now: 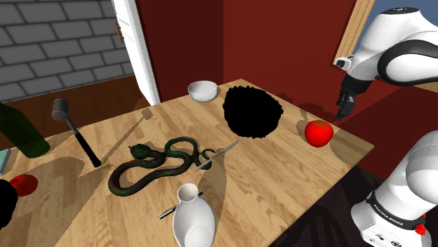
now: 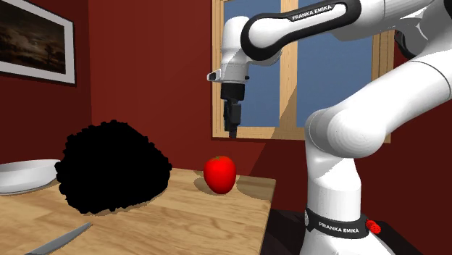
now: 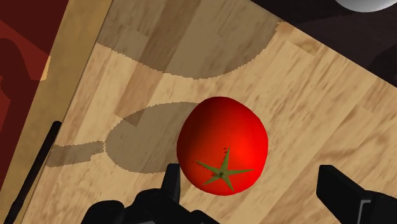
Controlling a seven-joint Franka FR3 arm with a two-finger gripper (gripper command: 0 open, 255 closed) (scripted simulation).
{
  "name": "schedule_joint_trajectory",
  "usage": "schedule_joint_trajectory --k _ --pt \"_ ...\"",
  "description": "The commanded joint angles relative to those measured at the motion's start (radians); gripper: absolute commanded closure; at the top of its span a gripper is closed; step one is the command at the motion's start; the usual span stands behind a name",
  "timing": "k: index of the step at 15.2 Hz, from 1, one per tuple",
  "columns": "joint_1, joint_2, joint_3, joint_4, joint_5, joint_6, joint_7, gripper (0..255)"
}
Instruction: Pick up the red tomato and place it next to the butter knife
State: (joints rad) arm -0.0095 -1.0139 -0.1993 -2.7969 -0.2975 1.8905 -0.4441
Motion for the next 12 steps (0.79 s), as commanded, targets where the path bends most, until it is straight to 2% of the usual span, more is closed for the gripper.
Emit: schedule_joint_trajectory --k 1,2,3,12 --pt "0.0 0.0 0.0 0.0 0.0 0.0 0.0 0" --pt "0.0 0.0 0.0 0.0 0.0 0.0 0.0 0" --pt "0.0 0.0 0.0 0.0 0.0 0.0 0.0 255" --pt "0.0 0.0 0.0 0.0 0.0 0.0 0.0 255"
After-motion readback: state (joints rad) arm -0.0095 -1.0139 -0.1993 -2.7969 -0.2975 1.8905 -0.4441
